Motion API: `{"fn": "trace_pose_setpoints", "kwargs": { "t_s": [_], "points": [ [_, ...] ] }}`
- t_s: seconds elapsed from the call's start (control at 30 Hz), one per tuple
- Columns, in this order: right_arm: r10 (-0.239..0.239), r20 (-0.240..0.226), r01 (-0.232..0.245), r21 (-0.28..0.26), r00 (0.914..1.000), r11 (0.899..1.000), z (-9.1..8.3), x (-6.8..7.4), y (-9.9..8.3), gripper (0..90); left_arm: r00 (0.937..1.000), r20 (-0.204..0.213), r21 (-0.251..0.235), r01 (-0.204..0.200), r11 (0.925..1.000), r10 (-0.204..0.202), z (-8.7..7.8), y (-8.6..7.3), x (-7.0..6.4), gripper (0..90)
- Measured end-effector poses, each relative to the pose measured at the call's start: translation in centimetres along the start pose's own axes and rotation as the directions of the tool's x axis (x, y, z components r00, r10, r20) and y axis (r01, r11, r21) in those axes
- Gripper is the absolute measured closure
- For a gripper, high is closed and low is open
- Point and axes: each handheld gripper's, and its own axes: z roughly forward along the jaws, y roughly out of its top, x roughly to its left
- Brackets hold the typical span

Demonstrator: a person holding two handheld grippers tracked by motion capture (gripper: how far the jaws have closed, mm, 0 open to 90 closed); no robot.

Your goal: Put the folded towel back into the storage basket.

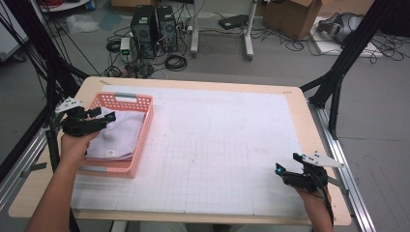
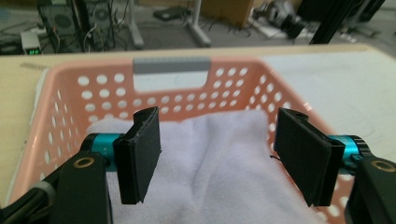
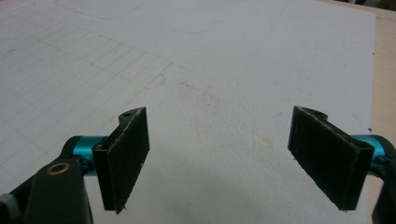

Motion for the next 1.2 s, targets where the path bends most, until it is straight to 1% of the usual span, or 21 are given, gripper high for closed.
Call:
{"fn": "trace_pose_setpoints", "kwargs": {
  "t_s": [0.07, 0.17, 0.23, 0.27, 0.3, 0.33, 0.4, 0.43, 0.47, 0.6, 0.67, 0.73, 0.77, 0.83, 0.87, 0.97, 1.0, 1.03, 1.07, 1.1, 1.2],
  "points": [
    [-0.002, -0.001, 0.002, -0.003, 1.0000, 1.000, 0.0, 0.0, 0.0, 19.5, 0.9996, 0.025, -0.036, 0.011, 0.9993, -0.011, -0.4, 0.2, -0.7, 29.3],
    [-0.008, -0.002, 0.008, -0.005, 1.0000, 1.000, 0.0, 0.1, 0.1, 19.5, 0.9957, 0.092, -0.068, 0.020, 0.9975, -0.014, -0.6, 0.5, -1.8, 25.7],
    [0.002, -0.006, -0.002, -0.013, 1.0000, 1.000, 0.0, 0.1, 0.1, 19.5, 0.9914, 0.131, -0.095, 0.010, 0.9955, 0.002, -0.8, 0.7, -2.8, 23.5],
    [0.009, -0.006, -0.009, -0.020, 0.9999, 1.000, 0.0, 0.0, 0.1, 19.5, 0.9914, 0.131, -0.095, 0.010, 0.9955, 0.002, -0.8, 0.7, -2.8, 23.3],
    [0.013, -0.005, -0.013, -0.022, 0.9999, 1.000, -0.1, 0.0, 0.1, 19.5, 0.9873, 0.157, -0.110, -0.007, 0.9939, 0.024, -0.9, 0.9, -3.8, 22.7],
    [0.010, -0.005, -0.010, -0.024, 0.9999, 1.000, -0.1, 0.0, 0.1, 19.5, 0.9852, 0.169, -0.114, -0.011, 0.9934, 0.030, -1.0, 0.9, -4.4, 22.5],
    [0.006, -0.005, -0.006, -0.023, 1.0000, 1.000, -0.1, 0.0, 0.1, 19.5, 0.9843, 0.170, -0.121, -0.025, 0.9923, 0.046, -1.0, 1.0, -5.5, 18.9],
    [0.006, -0.005, -0.006, -0.024, 1.0000, 1.000, -0.1, 0.0, 0.1, 19.4, 0.9843, 0.170, -0.121, -0.025, 0.9923, 0.046, -1.0, 1.0, -5.5, 18.7],
    [0.006, -0.006, -0.006, -0.025, 1.0000, 1.000, -0.1, 0.0, 0.1, 19.5, 0.9768, 0.203, -0.138, -0.039, 0.9897, 0.067, -1.1, 1.1, -6.6, 18.8],
    [0.008, -0.006, -0.009, -0.031, 0.9999, 0.999, -0.1, 0.0, 0.2, 19.5, 0.9660, 0.238, -0.158, -0.065, 0.9853, 0.102, -1.3, 1.3, -8.6, 19.1],
    [0.009, -0.007, -0.009, -0.031, 0.9999, 0.999, -0.1, -0.1, 0.2, 19.5, 0.9582, 0.264, -0.157, -0.070, 0.9851, 0.110, -1.3, 1.3, -9.6, 19.3],
    [0.003, -0.008, -0.003, -0.030, 1.0000, 1.000, -0.1, 0.0, 0.2, 19.5, 0.9524, 0.276, -0.160, -0.087, 0.9834, 0.129, -1.2, 1.1, -10.7, 19.4],
    [0.002, -0.007, -0.002, -0.030, 1.0000, 1.000, 0.0, 0.0, 0.2, 19.5, 0.9469, 0.291, -0.162, -0.092, 0.9825, 0.137, -1.2, 0.9, -11.3, 19.5],
    [0.000, -0.008, 0.000, -0.030, 1.0000, 1.000, 0.0, 0.1, 0.2, 19.5, 0.9413, 0.301, -0.171, -0.103, 0.9798, 0.152, -1.0, 0.6, -12.4, 19.8],
    [-0.001, -0.008, 0.001, -0.032, 1.0000, 1.000, 0.0, 0.1, 0.2, 19.5, 0.9391, 0.301, -0.170, -0.117, 0.9784, 0.165, -0.9, 0.4, -12.9, 19.8],
    [-0.009, -0.007, 0.009, -0.032, 0.9999, 0.999, 0.1, 0.3, 0.2, 19.5, 0.9277, 0.329, -0.174, -0.124, 0.9769, 0.176, -0.4, -0.4, -14.4, 20.1],
    [-0.008, -0.007, 0.007, -0.030, 1.0000, 1.000, 0.0, 0.4, 0.2, 19.5, 0.9277, 0.329, -0.174, -0.124, 0.9769, 0.176, -0.4, -0.4, -14.4, 20.1],
    [-0.014, -0.005, 0.013, -0.036, 0.9999, 0.999, 0.0, 0.4, 0.2, 19.5, 0.9235, 0.336, -0.172, -0.132, 0.9763, 0.184, -0.2, -0.6, -14.9, 20.2],
    [-0.006, -0.005, 0.006, -0.040, 1.0000, 0.999, 0.0, 0.4, 0.2, 19.5, 0.9182, 0.344, -0.166, -0.146, 0.9753, 0.196, 0.2, -1.1, -15.7, 20.2],
    [-0.007, -0.004, 0.007, -0.043, 1.0000, 0.999, 0.0, 0.4, 0.2, 19.5, 0.9150, 0.352, -0.167, -0.147, 0.9751, 0.198, 0.4, -1.3, -16.1, 20.2],
    [-0.006, -0.005, 0.006, -0.048, 1.0000, 0.999, -0.1, 0.3, 0.1, 19.5, 0.9095, 0.363, -0.167, -0.150, 0.9744, 0.203, 0.7, -2.0, -17.2, 20.4]
  ]
}}
